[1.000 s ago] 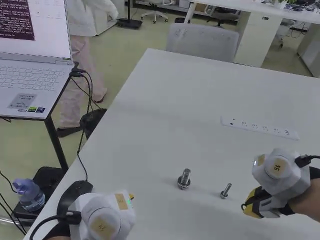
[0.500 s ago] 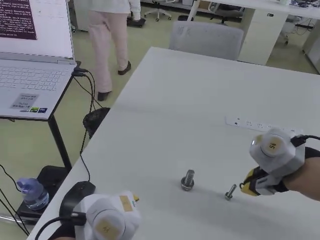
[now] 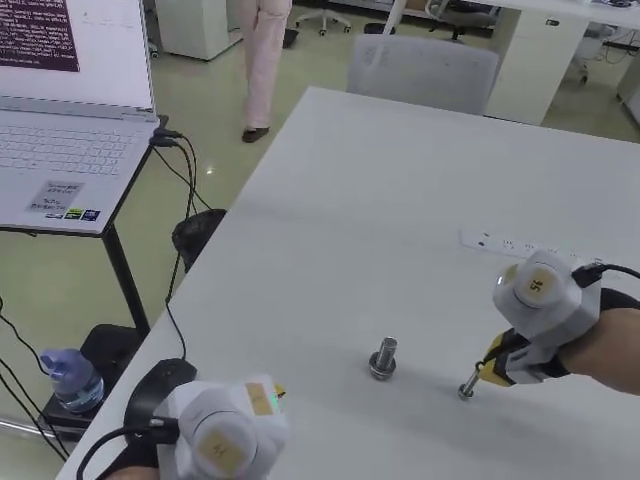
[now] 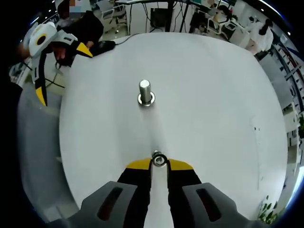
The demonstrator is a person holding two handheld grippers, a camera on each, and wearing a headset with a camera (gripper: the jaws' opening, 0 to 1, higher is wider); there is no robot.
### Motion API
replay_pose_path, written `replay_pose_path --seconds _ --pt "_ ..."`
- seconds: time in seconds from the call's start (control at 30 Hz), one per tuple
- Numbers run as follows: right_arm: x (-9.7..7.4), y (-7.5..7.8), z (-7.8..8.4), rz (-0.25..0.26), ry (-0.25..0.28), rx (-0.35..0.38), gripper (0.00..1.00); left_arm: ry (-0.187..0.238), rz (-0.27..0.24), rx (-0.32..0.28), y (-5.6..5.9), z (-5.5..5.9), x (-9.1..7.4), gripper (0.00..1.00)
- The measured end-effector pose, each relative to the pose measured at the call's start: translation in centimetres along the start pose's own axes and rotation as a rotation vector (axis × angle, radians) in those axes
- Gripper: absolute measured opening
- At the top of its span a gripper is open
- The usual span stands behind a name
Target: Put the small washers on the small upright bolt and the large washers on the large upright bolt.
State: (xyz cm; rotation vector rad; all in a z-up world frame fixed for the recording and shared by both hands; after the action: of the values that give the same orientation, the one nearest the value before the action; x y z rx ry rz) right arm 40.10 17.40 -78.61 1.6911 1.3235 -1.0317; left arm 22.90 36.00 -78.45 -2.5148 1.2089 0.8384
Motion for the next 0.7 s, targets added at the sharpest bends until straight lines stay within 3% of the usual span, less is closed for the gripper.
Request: replay_pose_path --seconds 0.7 --pt "1.2 -0.5 0.0 -0.022 -0.033 -0.005 0.13 0.002 -0.005 -0.013 -0.2 0.7 -0.1 0.93"
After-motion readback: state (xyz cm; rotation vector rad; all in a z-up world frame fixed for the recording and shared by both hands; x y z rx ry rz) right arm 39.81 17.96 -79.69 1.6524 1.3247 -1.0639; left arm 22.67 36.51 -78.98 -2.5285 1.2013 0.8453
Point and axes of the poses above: the centre of the closed fingertips' face, and the gripper's own axes: x roughly forward along the fingers, y roughly to its right, z roughly out of its underside, the point moved 3 cm from there along -x, roughly backward along the fingers, and after that the axes turned 6 degrees about y, right-handed, at the moved point
